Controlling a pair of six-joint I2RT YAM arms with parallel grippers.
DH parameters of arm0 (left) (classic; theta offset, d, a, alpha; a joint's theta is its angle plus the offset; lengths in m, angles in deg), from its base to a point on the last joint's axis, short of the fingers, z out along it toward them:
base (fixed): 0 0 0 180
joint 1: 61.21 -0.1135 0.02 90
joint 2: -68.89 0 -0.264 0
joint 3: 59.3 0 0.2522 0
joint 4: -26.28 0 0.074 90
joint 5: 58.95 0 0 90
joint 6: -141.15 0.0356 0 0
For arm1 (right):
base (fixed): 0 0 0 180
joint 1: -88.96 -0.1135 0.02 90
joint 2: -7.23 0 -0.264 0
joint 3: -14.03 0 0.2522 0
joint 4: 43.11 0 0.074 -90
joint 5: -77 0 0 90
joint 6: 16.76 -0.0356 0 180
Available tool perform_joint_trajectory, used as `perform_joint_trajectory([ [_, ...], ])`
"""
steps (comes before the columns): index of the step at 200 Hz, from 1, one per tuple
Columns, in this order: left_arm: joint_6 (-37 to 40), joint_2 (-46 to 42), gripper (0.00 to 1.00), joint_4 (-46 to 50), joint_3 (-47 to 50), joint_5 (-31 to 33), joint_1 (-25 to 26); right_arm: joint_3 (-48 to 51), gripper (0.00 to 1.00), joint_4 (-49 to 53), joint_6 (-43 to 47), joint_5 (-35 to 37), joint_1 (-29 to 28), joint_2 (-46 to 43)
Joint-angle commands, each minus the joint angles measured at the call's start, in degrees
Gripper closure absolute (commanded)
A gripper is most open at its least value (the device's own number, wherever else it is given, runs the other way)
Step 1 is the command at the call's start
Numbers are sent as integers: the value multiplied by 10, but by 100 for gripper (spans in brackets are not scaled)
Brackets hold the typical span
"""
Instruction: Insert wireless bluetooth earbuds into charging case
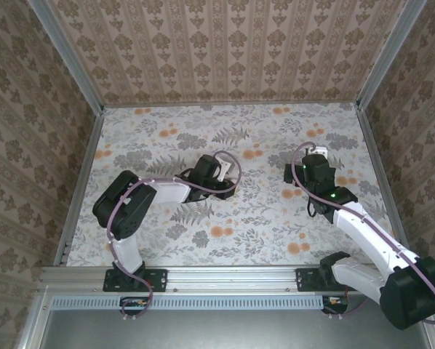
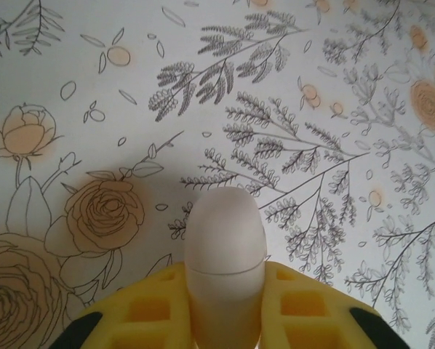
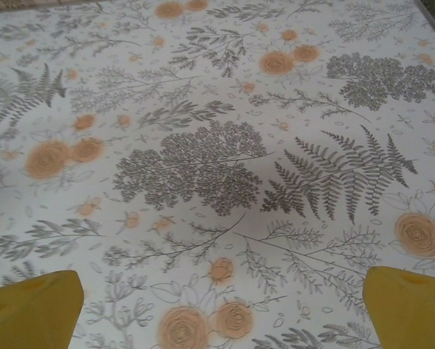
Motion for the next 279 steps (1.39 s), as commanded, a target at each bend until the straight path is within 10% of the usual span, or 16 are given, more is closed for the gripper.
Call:
perform_joint_trajectory([
  [1, 18, -4, 74, 52, -27, 26, 0, 30, 0, -93, 71, 29, 11, 5],
  [90, 124, -83, 48, 195, -67, 122, -29, 55, 0, -221, 127, -5, 88, 96],
  [133, 177, -155, 1, 222, -50, 234, -76, 86, 0, -322, 124, -61, 146, 118],
  [207, 186, -301, 0, 72, 127, 218, -318, 130, 0, -489, 116, -79, 161, 188],
  [279, 218, -381, 0, -223, 327, 209, -443, 131, 0, -545, 111, -122, 174, 242],
])
